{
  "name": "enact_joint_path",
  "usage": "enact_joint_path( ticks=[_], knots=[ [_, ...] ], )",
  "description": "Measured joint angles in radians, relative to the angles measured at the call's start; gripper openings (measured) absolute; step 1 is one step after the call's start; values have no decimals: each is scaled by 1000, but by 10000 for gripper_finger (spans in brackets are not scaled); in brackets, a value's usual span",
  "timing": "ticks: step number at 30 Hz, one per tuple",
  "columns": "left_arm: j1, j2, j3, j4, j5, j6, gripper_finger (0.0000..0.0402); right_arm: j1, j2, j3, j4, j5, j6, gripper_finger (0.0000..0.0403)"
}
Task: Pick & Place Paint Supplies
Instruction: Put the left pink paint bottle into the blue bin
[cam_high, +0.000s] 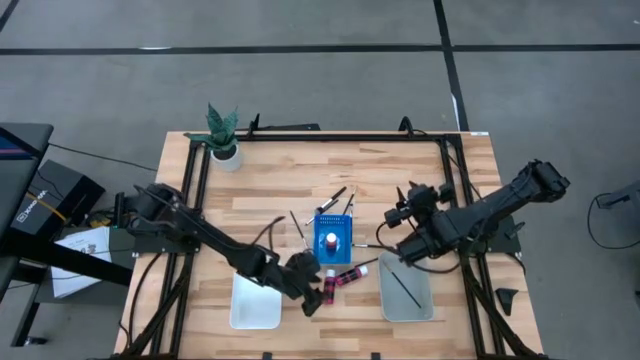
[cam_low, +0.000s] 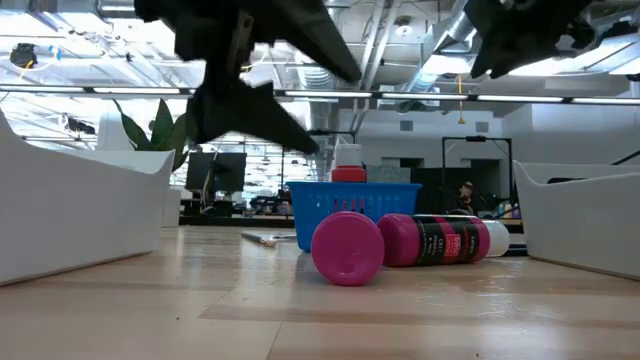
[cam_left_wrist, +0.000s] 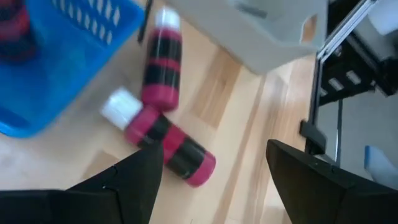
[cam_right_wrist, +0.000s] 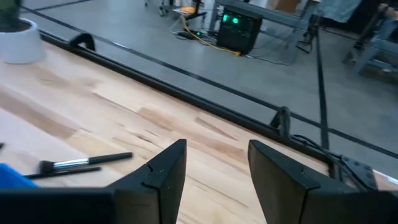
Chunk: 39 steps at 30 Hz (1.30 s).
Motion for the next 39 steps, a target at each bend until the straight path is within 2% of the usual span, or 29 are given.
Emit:
enact_joint_path(
  ticks=[6,12,31,39],
  knots=[
    [32,101,72,-15,81,-37,278,56,0,3,29,7,-2,168],
    [41,143,114,-110,120,-67,278,87,0,3,43,11,-3,168],
    [40,144,118,-155,117,-96,278,94,0,3,63,15,-5,168],
    [41,154,118,-129,101,-117,278,92,0,3,140,23,-104,168]
  ],
)
